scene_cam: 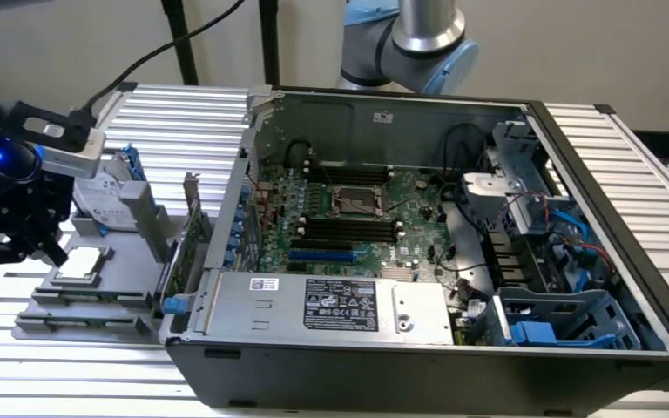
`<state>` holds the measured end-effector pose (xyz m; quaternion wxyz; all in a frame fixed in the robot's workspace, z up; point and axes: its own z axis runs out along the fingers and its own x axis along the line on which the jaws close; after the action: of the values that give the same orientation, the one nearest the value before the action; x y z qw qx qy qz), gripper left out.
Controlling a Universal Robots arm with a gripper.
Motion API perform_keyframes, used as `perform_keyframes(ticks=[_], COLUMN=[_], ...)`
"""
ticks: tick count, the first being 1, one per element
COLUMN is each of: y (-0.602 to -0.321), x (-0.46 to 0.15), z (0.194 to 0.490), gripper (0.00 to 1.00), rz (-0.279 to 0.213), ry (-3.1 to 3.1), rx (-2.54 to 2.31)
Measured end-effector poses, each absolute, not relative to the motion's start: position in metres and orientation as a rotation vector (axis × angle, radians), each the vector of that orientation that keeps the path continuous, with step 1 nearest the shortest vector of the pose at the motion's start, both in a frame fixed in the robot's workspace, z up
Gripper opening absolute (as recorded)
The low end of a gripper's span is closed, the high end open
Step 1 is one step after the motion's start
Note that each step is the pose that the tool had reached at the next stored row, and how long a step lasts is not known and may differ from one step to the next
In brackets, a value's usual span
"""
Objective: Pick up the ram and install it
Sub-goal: 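Pick up the ram and move it above insertion slot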
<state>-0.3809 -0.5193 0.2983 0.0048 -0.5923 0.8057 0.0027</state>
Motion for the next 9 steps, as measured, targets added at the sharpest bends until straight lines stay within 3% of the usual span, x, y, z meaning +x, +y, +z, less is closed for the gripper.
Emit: perform_keyframes(ticks=[9], y=[-0.5193], x=[-0.3809], z=[0.2935], gripper=[0.11], rz=[0.011], ry=[2.366], rx=[-2.055])
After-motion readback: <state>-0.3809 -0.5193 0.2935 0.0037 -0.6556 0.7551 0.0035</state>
